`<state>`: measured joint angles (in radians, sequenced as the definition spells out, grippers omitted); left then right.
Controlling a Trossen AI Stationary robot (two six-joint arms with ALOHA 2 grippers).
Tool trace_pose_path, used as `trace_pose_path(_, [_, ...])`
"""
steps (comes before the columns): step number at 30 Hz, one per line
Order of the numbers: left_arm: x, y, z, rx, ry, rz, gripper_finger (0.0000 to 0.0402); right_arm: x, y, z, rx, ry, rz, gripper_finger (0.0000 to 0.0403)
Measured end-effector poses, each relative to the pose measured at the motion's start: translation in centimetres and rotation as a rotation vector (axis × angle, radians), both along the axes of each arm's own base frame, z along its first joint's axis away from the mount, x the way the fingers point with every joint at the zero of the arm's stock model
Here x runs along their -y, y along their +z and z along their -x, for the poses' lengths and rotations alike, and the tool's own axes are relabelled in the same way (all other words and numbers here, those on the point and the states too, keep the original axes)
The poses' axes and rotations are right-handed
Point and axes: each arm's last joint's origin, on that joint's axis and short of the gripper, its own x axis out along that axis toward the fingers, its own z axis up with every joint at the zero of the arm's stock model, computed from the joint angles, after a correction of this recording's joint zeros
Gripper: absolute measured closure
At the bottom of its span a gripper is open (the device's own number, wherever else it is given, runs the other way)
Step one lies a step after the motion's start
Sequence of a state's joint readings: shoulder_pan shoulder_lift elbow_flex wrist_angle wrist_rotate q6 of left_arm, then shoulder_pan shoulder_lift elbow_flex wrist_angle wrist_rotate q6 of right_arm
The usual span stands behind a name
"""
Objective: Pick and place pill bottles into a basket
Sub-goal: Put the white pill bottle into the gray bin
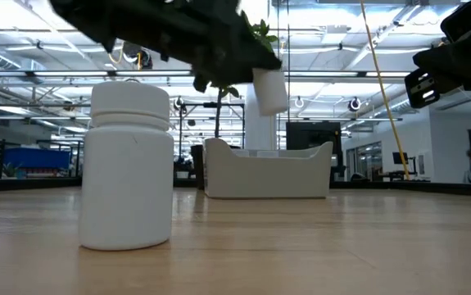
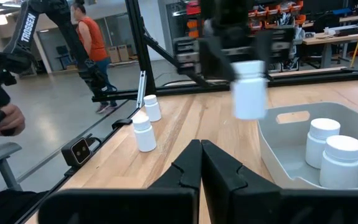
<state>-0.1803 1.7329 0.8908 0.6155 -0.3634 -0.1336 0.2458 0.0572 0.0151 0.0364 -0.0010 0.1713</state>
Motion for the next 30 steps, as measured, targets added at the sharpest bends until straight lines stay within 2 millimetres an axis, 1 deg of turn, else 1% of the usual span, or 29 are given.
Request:
trace_pose_path(3, [-1.8,0.2,-0.6,-0.052,0.065,0.042,0.0216,0.0,0.0,0.0,0.0,0.0,0.0,0.0403])
trace_pose_path(6, [-3.4,0.4,-0.8,-0.038,0.109,0.08,0.0216,0.0,0.0,0.0,0.0,0.0,0.0,0.0403])
trace_pose_path(9, [-4.5,0.5,-1.0,-0.018,0.109,0.112,0.0216,0.0,0.0,0.0,-0.001,0.0,0.0,0.0403])
trace_pose_path(10, [-4.7,0.3,-1.1,-0.018,0.115,0.112,0.0216,0.0,0.0,0.0,0.0,0.0,0.0,0.0403])
trace_pose_path(12, [-4.8,-0.4,-1.4,-0.026,0.112,0.112,0.0216,0.0,0.0,0.0,-0.001,0.0,0.0,0.0403])
trace_pose_path(17, [-4.6,-2.9,-2.5,-0.067,0.09,0.093,0.0216,0.0,0.0,0.0,0.0,0.0,0.0,0.0403])
trace_pose_path(20, [-4.5,-3.1,-3.4,-0.065,0.098,0.065,0.0217,0.0,0.0,0.0,-0.001,0.0,0.0,0.0403])
trace_pose_path(25, [-4.5,-3.8,-4.6,-0.118,0.105,0.023,0.0237,0.0,0.0,0.0,-0.004,0.0,0.001,0.0403])
trace_pose_path(28, [-4.6,-4.4,-5.2,-0.152,0.117,-0.003,0.0237,0.0,0.0,0.0,-0.005,0.0,0.001,0.0403])
trace_pose_path(30, [-4.6,-5.0,-5.6,-0.173,0.117,-0.005,0.0225,0.0,0.0,0.0,-0.005,0.0,0.001,0.0403])
